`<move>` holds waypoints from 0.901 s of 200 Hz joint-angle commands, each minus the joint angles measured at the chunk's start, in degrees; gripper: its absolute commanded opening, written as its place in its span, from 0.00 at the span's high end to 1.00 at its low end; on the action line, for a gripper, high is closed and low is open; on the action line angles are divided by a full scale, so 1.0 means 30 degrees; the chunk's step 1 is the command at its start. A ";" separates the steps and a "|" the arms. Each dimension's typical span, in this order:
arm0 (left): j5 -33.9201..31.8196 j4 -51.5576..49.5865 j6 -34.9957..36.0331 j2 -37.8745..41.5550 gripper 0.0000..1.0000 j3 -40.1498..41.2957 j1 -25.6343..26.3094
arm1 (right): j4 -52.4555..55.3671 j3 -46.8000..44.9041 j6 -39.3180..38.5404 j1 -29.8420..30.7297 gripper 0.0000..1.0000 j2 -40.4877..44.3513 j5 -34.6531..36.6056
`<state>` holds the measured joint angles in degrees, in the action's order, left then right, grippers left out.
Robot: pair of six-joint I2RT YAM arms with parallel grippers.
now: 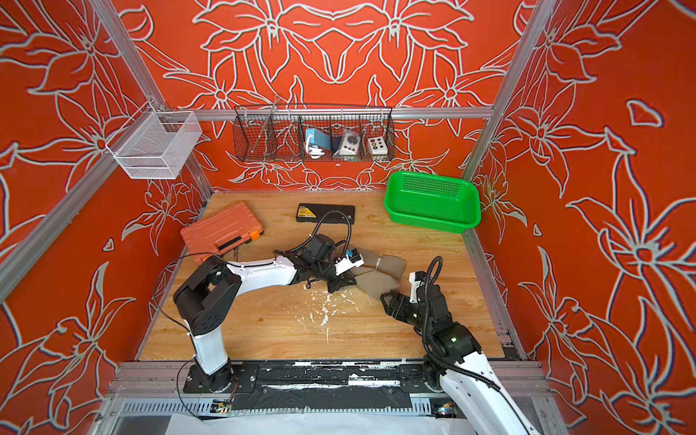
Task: Roll up the skirts
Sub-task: Roll the skirt at the center of the board.
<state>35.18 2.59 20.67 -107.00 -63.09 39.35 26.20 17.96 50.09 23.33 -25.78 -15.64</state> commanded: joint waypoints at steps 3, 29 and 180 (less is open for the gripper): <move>0.0870 0.1245 -0.0773 -0.0389 1.00 -0.0093 -0.0110 | -0.1129 -0.1488 0.3494 0.0113 0.10 -0.0209 -0.0691; 0.1443 0.0380 -0.0041 -0.0559 1.00 -0.0239 0.0028 | -0.5425 -0.3608 0.5581 0.0133 0.02 0.0026 -0.0325; 0.4900 -0.5534 0.3758 -0.1956 1.00 -0.1459 0.1736 | -0.8591 -0.0300 0.3438 0.0105 0.87 -0.7273 0.3661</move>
<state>46.00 -11.20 29.67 -113.23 -67.81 44.01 -2.09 9.67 65.80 23.46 -44.91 -6.42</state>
